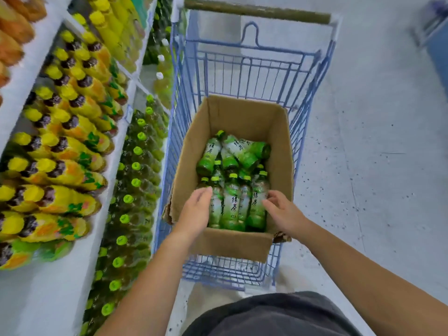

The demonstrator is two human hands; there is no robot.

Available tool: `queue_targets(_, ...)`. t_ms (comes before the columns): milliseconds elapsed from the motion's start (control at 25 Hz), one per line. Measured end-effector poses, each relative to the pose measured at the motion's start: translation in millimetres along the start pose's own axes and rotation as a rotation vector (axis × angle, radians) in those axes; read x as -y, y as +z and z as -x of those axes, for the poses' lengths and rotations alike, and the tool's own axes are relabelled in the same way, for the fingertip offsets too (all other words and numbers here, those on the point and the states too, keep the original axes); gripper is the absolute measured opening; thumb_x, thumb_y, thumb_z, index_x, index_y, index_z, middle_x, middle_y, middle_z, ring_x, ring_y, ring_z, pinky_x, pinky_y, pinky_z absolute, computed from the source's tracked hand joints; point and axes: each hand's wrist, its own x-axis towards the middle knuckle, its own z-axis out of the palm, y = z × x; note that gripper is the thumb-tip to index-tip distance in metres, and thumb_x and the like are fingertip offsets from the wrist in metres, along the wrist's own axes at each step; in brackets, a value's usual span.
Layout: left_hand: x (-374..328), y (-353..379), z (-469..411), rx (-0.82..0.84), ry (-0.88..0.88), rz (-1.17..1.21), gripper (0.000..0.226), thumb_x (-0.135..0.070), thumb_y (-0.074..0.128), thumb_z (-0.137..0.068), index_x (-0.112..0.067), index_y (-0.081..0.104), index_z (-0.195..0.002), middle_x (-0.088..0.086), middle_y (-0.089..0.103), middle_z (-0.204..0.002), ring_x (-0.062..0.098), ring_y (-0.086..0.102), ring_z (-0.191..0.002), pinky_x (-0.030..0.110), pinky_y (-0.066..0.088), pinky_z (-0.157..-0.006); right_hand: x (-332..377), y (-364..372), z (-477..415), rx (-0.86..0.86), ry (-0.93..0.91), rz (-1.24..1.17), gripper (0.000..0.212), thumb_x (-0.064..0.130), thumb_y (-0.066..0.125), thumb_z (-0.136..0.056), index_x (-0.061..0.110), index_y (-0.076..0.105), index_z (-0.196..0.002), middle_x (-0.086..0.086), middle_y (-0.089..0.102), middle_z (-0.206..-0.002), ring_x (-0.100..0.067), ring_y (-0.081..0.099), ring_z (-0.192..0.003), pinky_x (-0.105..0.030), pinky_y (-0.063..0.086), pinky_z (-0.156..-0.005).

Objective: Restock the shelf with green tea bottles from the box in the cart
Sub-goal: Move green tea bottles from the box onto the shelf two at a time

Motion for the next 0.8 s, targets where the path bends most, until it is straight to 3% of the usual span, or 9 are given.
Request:
queue_targets(160, 4.3, -17.5, -56.8, 0.054, -0.007, -0.203, 0.061, -0.073, 0.032, -0.086, -0.033, 0.058, -0.123, -0.012, 0.062, -0.114, 0.01, 0.057, -0.105, 0.033, 0.042, -0.086, -2.2, 27.3, -22.2, -0.021, 0.027, 0.091, 0.067, 0.049, 0.045, -0.103, 0.016, 0.025, -0.158, -0.013, 0.047, -0.152, -0.028, 0.051, -0.134, -0.034, 0.041, -0.103)
queue_targets(280, 14.2, -16.5, -91.5, 0.071, -0.089, -0.292, 0.037, -0.072, 0.029, -0.087, -0.04, 0.045, -0.077, -0.009, 0.051, -0.087, 0.01, 0.046, -0.071, 0.029, 0.034, -0.066, 2.4, 41.4, -47.2, 0.02, 0.051, 0.134, 0.068, 0.051, 0.043, -0.102, 0.017, 0.023, -0.158, -0.015, 0.055, -0.141, -0.025, 0.069, -0.097, -0.034, 0.052, -0.073)
queue_targets(360, 22.3, -6.0, -112.6, 0.088, -0.136, -0.27, 0.04, -0.063, 0.03, -0.095, -0.033, 0.047, -0.075, 0.004, 0.054, -0.091, 0.019, 0.052, -0.075, 0.036, 0.039, -0.073, 1.1, 50.5, -67.0, 0.042, 0.098, 0.148, 0.07, 0.052, 0.042, -0.102, 0.017, 0.021, -0.159, -0.014, 0.057, -0.138, -0.019, 0.066, -0.08, -0.033, 0.049, -0.066)
queue_targets(440, 33.2, 8.1, -137.5, 0.104, -0.191, -0.26, 0.055, -0.056, 0.032, -0.1, -0.013, 0.064, -0.108, 0.019, 0.064, -0.117, 0.034, 0.061, -0.104, 0.044, 0.045, -0.092, -6.6, 63.7, -90.1, 0.052, 0.146, 0.167, 0.069, 0.049, 0.043, -0.103, 0.013, 0.023, -0.158, -0.011, 0.063, -0.122, -0.017, 0.064, -0.077, -0.032, 0.046, -0.063)
queue_targets(480, 38.7, 14.3, -148.3, 0.117, -0.228, -0.302, 0.058, -0.054, 0.033, -0.102, -0.005, 0.06, -0.12, 0.019, 0.061, -0.126, 0.035, 0.058, -0.109, 0.043, 0.043, -0.095, -11.1, 71.1, -100.5, 0.065, 0.171, 0.175, 0.069, 0.048, 0.044, -0.102, 0.011, 0.025, -0.157, -0.01, 0.064, -0.118, -0.016, 0.062, -0.075, -0.032, 0.043, -0.062)
queue_targets(560, 48.0, 25.1, -168.9, 0.218, -0.26, -0.454, 0.04, -0.043, 0.034, -0.105, -0.009, 0.053, -0.097, 0.011, 0.054, -0.099, 0.026, 0.048, -0.086, 0.034, 0.04, -0.081, -16.7, 83.2, -121.5, 0.106, 0.225, 0.201, 0.069, 0.049, 0.049, -0.1, 0.011, 0.03, -0.155, -0.012, 0.06, -0.131, -0.017, 0.059, -0.085, -0.031, 0.041, -0.067)
queue_targets(640, 52.7, 35.4, -187.9, 0.296, -0.296, -0.602, 0.037, -0.035, 0.037, -0.106, -0.017, 0.039, -0.074, 0.002, 0.04, -0.079, 0.022, 0.044, -0.077, 0.039, 0.044, -0.084, -16.6, 90.5, -142.1, 0.157, 0.28, 0.249, 0.068, 0.052, 0.058, -0.095, 0.01, 0.041, -0.146, -0.012, 0.057, -0.135, -0.021, 0.057, -0.096, -0.033, 0.04, -0.067)
queue_targets(720, 57.0, 41.1, -199.3, 0.341, -0.3, -0.731, 0.032, -0.036, 0.047, -0.102, -0.018, 0.047, -0.076, 0.002, 0.047, -0.08, 0.025, 0.051, -0.092, 0.042, 0.047, -0.097, -15.5, 93.7, -157.4, 0.166, 0.34, 0.252, 0.063, 0.054, 0.069, -0.086, 0.008, 0.052, -0.125, -0.008, 0.061, -0.117, -0.02, 0.057, -0.087, -0.031, 0.041, -0.062)
queue_targets(800, 58.9, 43.1, -204.7, 0.341, -0.29, -0.774, 0.026, -0.035, 0.057, -0.098, -0.012, 0.053, -0.085, 0.003, 0.051, -0.082, 0.026, 0.053, -0.095, 0.041, 0.05, -0.094, -17.7, 96.6, -169.1, 0.127, 0.389, 0.191, 0.065, 0.054, 0.08, -0.076, 0.007, 0.052, -0.111, -0.007, 0.059, -0.106, -0.023, 0.058, -0.088, -0.031, 0.044, -0.061)
